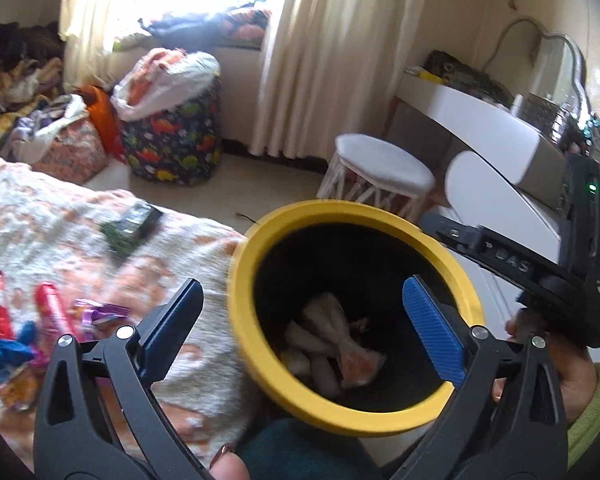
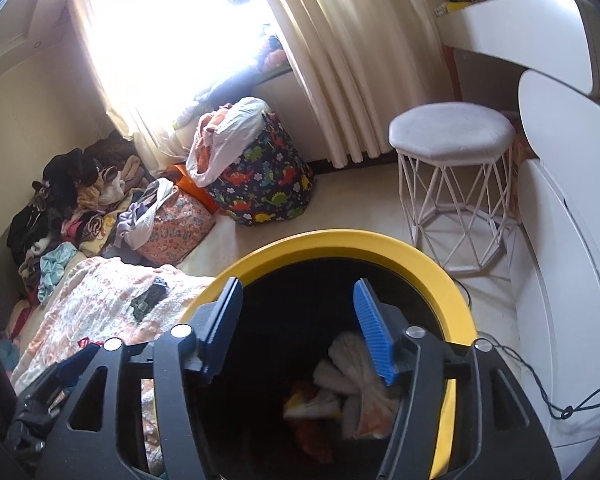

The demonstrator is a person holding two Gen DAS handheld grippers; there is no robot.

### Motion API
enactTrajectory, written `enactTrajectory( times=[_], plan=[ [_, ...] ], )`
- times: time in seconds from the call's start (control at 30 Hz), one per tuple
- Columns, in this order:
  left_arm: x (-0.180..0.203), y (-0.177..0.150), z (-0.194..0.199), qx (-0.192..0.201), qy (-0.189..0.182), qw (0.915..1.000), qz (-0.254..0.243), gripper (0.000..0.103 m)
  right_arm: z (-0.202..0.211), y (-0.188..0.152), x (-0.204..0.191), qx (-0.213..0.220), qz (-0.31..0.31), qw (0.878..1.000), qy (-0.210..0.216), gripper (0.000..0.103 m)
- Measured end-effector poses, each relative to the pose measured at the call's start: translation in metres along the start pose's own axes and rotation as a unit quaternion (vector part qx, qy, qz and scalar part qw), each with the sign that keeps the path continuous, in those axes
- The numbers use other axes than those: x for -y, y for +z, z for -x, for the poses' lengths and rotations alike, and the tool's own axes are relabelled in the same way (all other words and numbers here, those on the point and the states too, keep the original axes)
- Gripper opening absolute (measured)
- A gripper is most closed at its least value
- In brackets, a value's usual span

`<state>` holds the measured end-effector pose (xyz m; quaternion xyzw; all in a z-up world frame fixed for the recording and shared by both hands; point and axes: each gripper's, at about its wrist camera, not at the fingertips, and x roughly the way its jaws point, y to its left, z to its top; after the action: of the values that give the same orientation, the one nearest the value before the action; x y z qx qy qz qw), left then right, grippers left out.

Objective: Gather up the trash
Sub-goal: 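Move both open tools back over the wrappers on the bed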

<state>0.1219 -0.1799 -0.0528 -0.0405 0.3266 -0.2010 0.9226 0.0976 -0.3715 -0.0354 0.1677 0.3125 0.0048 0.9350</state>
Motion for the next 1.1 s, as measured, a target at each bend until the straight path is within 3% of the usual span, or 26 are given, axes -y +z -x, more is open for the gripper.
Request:
enactTrajectory(
  times=[0.4, 1.1],
  plan=[
    [-0.04, 0.011, 0.043, 0.053, 0.042, 0.9972, 0.032, 0.092, 0.018, 0.0, -0.043, 0.034, 0.05, 0.997, 0.041, 0.067],
    [-0.098, 0.007, 0.078, 0.078, 0.087, 0.9887, 0.094, 0.092, 0.023, -0.017, -0.102, 0.025, 0.109, 0.99, 0.091, 0.07]
  ],
)
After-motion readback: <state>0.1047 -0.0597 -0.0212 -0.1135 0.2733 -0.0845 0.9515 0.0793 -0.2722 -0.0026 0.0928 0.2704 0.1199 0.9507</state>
